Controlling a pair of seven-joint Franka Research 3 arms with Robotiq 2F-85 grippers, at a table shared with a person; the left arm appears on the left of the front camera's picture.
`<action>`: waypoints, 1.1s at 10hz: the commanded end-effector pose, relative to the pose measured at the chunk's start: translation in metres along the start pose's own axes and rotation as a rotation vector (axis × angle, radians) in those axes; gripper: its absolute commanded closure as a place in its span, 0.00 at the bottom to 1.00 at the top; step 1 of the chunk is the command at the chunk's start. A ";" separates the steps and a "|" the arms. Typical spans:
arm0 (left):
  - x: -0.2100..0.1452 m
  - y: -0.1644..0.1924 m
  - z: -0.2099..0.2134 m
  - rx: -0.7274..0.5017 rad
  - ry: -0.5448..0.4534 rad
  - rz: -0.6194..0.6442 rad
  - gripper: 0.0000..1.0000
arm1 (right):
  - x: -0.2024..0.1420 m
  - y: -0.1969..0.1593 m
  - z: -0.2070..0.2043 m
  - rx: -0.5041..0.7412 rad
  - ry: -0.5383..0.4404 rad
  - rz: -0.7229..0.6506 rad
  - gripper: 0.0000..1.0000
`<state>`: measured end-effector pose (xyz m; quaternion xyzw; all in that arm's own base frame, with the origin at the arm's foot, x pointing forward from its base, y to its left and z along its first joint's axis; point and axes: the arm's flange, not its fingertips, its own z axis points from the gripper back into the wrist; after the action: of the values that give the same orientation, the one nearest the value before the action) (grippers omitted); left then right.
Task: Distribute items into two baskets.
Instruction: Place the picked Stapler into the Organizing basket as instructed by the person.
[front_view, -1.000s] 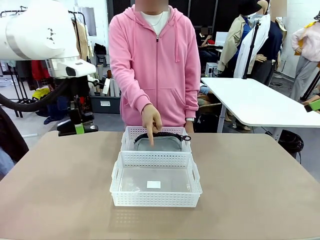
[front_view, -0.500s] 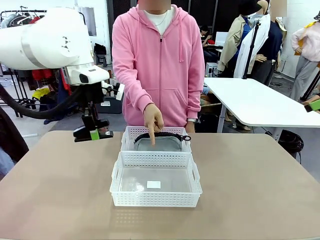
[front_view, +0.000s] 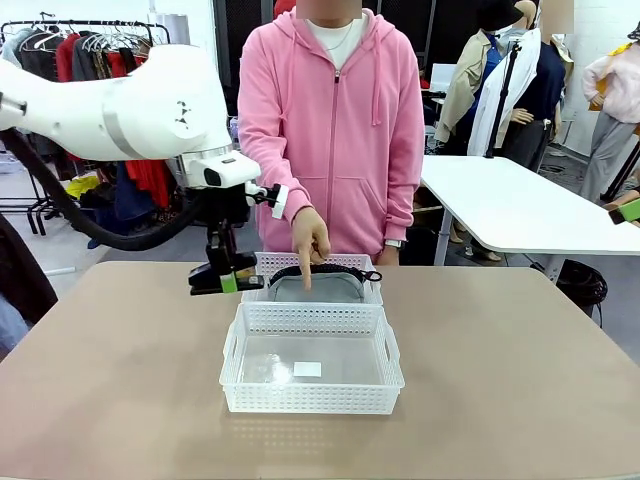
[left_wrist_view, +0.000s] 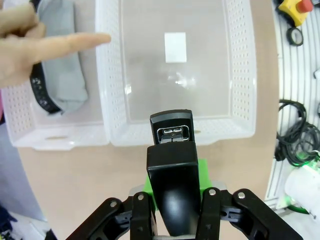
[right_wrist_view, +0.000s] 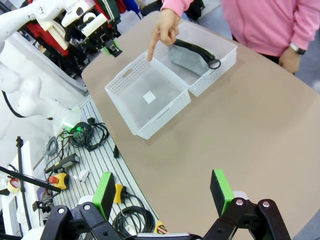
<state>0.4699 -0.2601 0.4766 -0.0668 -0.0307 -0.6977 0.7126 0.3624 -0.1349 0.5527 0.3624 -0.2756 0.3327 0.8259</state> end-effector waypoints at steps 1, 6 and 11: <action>0.016 0.004 -0.006 0.014 0.008 -0.032 1.00 | 0.001 0.001 -0.002 0.011 -0.033 0.024 0.00; 0.064 -0.017 -0.053 0.025 0.009 -0.082 1.00 | 0.001 0.001 -0.002 0.011 -0.033 0.024 0.00; 0.100 -0.028 -0.091 -0.017 0.047 -0.094 1.00 | 0.001 0.001 -0.002 0.011 -0.033 0.024 0.00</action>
<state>0.4385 -0.3687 0.3997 -0.0654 -0.0078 -0.7374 0.6722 0.3622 -0.1350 0.5526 0.3624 -0.2755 0.3327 0.8259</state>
